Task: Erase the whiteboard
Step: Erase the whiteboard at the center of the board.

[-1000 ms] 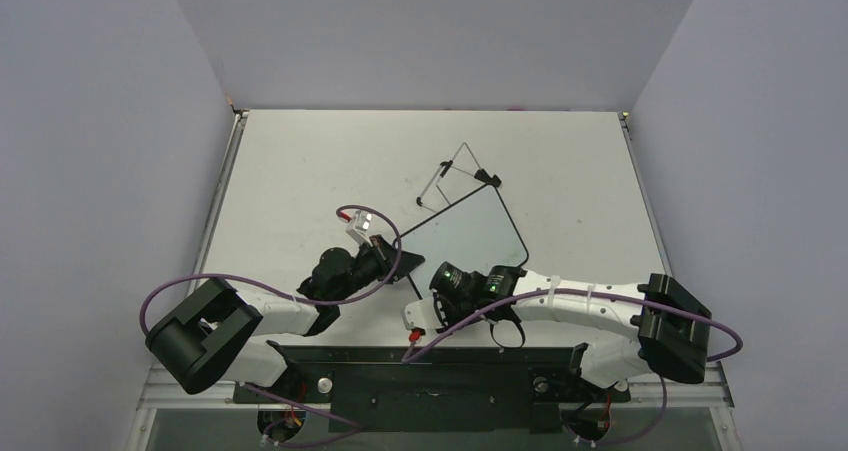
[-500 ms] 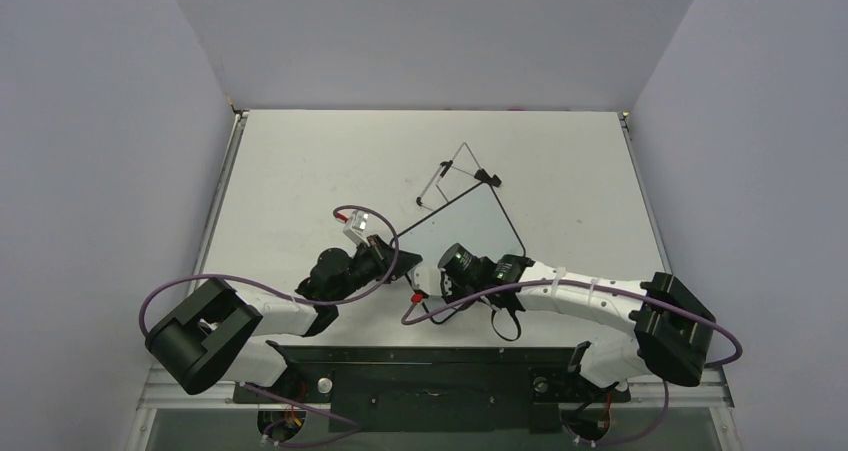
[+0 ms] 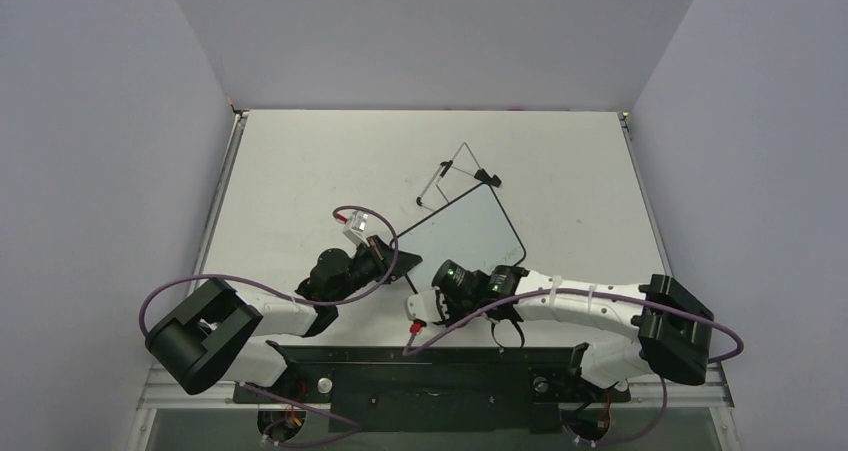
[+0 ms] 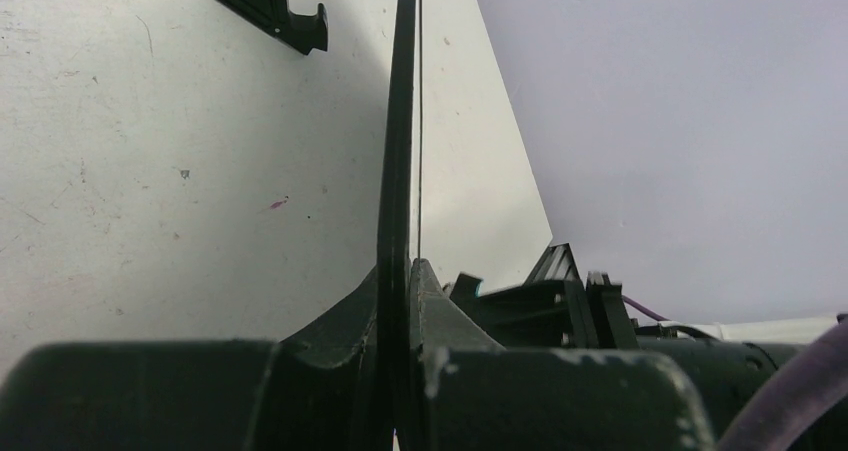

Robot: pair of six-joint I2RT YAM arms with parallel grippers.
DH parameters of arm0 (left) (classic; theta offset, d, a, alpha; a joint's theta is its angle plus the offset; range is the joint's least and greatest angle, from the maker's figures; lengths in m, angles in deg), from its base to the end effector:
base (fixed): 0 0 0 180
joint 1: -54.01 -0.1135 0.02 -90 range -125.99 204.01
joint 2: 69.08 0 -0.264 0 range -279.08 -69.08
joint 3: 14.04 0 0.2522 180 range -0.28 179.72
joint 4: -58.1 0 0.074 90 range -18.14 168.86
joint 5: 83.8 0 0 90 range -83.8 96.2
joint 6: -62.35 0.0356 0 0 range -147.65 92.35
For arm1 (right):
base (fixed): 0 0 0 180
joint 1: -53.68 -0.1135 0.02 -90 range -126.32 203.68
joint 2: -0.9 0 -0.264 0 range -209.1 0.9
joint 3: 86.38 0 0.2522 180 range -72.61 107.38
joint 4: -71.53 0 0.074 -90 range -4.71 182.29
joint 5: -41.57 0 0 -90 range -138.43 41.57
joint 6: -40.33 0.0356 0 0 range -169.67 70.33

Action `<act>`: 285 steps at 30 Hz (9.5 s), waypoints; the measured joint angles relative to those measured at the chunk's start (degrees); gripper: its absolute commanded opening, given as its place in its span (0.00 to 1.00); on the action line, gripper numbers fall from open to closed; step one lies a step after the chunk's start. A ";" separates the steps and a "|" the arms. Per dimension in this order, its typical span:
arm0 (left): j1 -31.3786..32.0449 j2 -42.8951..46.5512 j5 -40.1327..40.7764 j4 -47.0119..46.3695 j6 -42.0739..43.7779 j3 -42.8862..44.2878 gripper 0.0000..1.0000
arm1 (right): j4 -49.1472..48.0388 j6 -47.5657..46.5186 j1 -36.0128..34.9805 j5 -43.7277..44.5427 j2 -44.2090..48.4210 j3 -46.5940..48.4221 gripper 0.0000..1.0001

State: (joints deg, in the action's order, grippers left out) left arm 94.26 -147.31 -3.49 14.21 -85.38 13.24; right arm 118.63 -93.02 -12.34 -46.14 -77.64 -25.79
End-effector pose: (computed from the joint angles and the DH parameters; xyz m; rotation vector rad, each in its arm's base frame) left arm 0.1742 -0.1553 0.1627 -0.1482 1.9014 -1.3741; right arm 0.1044 0.2312 0.1952 -2.2013 1.5741 0.0646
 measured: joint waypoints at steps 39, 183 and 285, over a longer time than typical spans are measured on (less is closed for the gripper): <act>0.02 0.00 -1.38 0.00 -0.17 -0.04 0.00 | -0.87 0.28 11.67 -3.74 1.57 0.87 0.00; -0.52 6.32 0.55 2.12 0.90 -3.63 0.00 | 0.04 3.67 11.15 -0.66 -1.90 0.79 0.00; -2.19 11.85 -1.55 4.31 1.20 -6.51 0.00 | 1.05 3.32 20.00 -14.34 -0.66 -0.57 0.00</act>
State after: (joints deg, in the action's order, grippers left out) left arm 92.07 -135.47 -5.04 18.52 -84.18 6.73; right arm 119.68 -89.70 7.66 -60.48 -78.29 -26.35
